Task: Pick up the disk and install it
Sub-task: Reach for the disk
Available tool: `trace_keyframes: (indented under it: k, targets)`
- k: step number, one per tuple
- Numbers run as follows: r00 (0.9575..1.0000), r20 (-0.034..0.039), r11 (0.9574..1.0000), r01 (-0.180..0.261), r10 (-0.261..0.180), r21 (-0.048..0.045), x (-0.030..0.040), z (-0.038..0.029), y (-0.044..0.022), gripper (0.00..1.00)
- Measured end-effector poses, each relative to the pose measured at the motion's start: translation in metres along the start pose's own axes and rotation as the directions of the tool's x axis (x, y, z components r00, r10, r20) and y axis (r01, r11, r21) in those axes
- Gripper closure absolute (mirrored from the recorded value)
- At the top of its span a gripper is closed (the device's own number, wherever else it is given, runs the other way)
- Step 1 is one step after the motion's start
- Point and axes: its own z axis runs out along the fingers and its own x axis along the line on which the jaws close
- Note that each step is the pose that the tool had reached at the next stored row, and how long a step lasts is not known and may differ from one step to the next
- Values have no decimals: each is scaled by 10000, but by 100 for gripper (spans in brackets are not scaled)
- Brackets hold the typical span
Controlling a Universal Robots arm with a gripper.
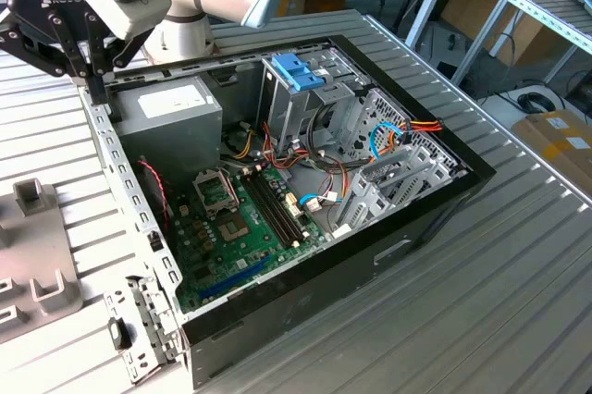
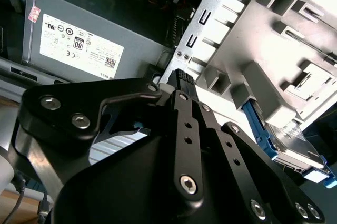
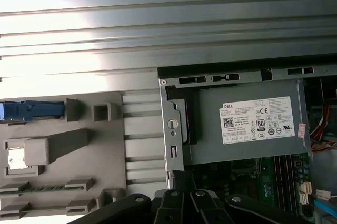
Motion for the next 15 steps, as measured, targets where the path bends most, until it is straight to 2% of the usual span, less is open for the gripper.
trace_keyframes:
  k: [15]
  targets:
    - [10000,1,10000,1,-1,-1,76,-2,-6,90]
